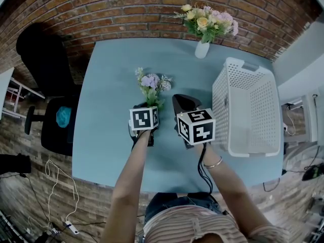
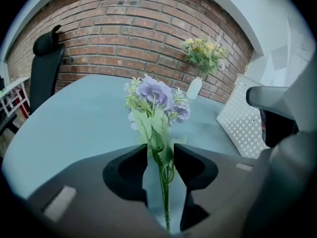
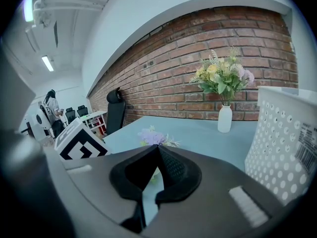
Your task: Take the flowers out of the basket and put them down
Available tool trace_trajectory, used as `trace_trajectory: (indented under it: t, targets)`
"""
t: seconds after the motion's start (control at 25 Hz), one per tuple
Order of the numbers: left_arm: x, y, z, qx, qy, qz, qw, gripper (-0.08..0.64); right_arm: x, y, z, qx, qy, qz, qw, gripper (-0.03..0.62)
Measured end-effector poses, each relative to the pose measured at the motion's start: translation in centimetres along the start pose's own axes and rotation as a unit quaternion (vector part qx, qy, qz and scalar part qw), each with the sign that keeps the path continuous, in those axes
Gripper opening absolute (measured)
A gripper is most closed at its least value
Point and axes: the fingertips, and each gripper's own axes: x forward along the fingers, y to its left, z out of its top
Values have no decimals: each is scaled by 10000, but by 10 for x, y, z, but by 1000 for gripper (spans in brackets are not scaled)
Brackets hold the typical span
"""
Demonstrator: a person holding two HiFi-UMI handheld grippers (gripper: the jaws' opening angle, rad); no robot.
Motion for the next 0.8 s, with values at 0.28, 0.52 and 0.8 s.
trace_trajectory:
  t: [0.28, 0.52, 0.8]
  targets:
    - [-16, 1, 18, 138, -551, -42, 9984, 191, -8, 0, 6, 97, -203, -12, 9997, 6]
    - [-49, 1, 38, 455, -1144, 107, 9923, 79, -16, 2, 11, 204, -361, 77, 9991, 6]
    - [-84, 3, 56, 506, -1591, -9, 9860, 17, -20, 5, 14, 105, -389, 88, 9991, 5]
